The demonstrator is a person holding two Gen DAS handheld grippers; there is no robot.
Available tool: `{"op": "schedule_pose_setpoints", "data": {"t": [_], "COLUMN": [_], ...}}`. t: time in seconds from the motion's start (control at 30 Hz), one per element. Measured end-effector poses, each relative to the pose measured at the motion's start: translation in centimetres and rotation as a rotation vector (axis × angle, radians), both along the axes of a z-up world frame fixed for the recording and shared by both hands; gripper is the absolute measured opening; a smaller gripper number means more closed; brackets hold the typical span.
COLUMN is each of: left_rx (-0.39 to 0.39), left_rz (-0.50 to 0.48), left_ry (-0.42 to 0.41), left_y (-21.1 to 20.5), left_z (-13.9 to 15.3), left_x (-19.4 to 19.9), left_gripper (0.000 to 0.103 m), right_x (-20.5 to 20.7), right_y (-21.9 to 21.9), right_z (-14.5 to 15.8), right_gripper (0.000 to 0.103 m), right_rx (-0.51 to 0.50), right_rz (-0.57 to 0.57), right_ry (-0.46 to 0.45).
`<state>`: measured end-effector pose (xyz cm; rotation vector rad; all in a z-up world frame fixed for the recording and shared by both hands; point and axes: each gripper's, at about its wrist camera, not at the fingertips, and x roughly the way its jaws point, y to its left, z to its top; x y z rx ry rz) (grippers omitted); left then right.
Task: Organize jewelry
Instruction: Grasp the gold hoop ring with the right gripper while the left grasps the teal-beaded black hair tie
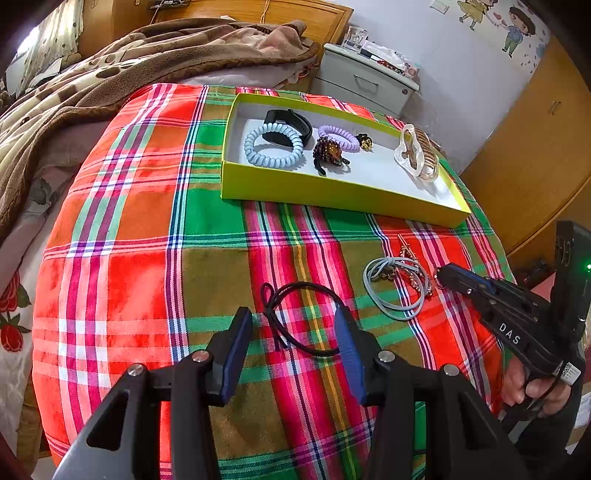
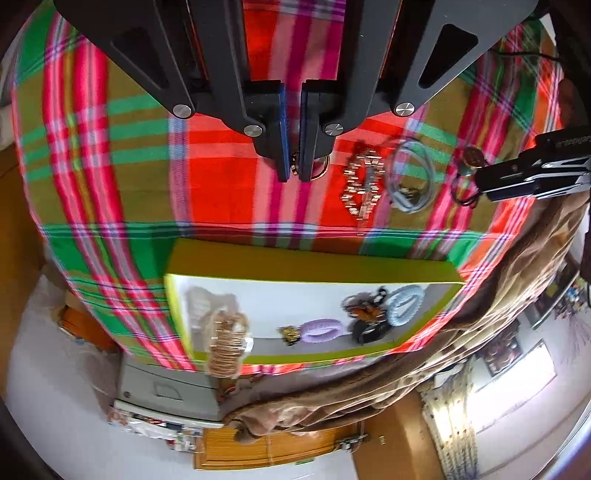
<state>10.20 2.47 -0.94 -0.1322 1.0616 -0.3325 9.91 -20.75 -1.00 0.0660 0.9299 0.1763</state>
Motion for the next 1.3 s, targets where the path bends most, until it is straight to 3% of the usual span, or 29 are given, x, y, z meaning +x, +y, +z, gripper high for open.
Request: {"op": "schedule_pose_setpoints", "data": {"t": [0.33,0.43,0.5,0.7,0.87,1.0,1.13,1.3], "left_rx": [-0.023,-0.029,-0.027,-0.029,0.024,0.066,0.098,0.15], "left_rz": [-0.03,-0.057,-0.069,-0.096,-0.116,-0.198,-0.274,-0.279], "left_ry": [-0.002,-0.004,-0.004,-0.006,-0.056,-0.109,-0.103,-0.076], "left_y": [-0.9,-1.3,-1.5,-1.5,-1.8,-3.1,-5.2,-6.5], "left_z": [0.0,0.1,0.1,0.4,1.6,2.2,1.5,0.3], "left_x": [-0.2,-0.5,-0.7,-1.7,-2.9,-3.9,-3.9,-3.2], "left_gripper": [0.048,0.047,0.041,0.041,0.046,0.046,0.046,0.046], "right_x": [-1.5,-1.9,-2.0,-2.2,-2.5,-2.7,-2.8,-2.8], "right_y": [-3.6,-3.7,-3.6,-3.4,-3.3,-3.2,-3.1,-2.7], "right_z": [1.5,2.2,2.4,2.8,3.0,3.1,3.1,3.3], "right_gripper": [0.003,0.003,0.003,0.003,0.003,0.003,0.003,0.003], "right_rx": [0.072,0.084,0.09,0.101,0.106,0.113,0.114,0.117], "right_rz": [-0.094,-0.093,-0.091,-0.081,-0.074,-0.071,-0.068,-0.058], "right_ry": [-0.052,-0.073,-0.081,-0.092,-0.1,-0.103,-0.102,-0.103]}}
